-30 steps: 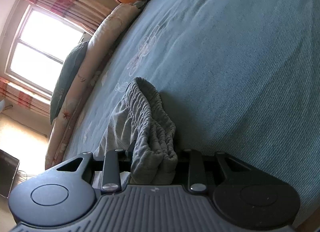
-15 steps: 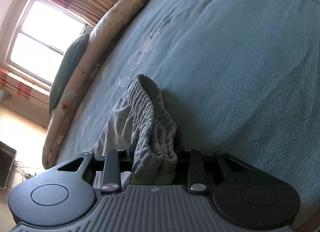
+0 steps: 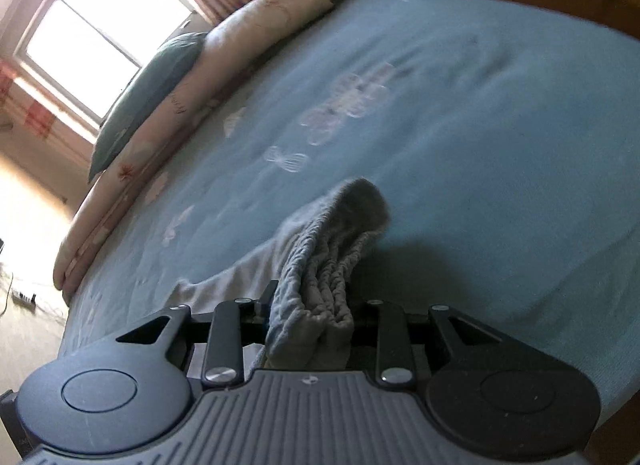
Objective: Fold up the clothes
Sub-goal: 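Lift the waistband with the right gripper and fold it over the cuffs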
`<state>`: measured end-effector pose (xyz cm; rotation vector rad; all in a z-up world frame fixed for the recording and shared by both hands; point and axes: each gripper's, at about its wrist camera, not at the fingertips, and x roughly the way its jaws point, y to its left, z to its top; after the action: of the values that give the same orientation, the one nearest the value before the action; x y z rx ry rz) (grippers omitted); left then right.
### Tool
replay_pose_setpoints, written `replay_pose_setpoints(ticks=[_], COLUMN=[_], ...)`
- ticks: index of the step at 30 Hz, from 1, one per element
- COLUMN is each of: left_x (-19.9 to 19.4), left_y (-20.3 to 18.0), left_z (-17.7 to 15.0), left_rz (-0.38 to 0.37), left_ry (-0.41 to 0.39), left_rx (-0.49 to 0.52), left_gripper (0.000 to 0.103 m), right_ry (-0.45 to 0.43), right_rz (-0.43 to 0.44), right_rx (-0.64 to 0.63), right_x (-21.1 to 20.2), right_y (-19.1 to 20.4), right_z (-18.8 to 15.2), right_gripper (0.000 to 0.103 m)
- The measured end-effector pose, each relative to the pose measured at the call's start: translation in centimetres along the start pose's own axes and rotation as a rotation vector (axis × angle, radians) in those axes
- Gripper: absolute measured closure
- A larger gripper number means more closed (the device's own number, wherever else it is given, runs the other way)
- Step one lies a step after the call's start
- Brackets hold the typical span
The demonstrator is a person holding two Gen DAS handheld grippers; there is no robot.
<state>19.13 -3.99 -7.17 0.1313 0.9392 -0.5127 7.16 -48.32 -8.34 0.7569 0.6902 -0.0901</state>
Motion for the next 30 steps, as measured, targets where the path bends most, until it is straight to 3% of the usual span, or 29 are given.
replay_pose_setpoints(ticks=[13,30], left_x=[-5.7,-9.9], left_y=[5.0,9.8], left_z=[-1.0,-4.7], left_rz=[0.024,0.048], left_ry=[-0.062,-0.041], left_rx=[0.034,0.089], left_gripper=[0.001,0.001], right_ry=[0.003,0.097], right_rz=[0.054,0.126], right_rx=[-0.175,-0.355], right_x=[-1.2,1.3], right_y=[12.0,24.7], right_z=[0.2,-3.3], right_gripper=[0.071,0.072])
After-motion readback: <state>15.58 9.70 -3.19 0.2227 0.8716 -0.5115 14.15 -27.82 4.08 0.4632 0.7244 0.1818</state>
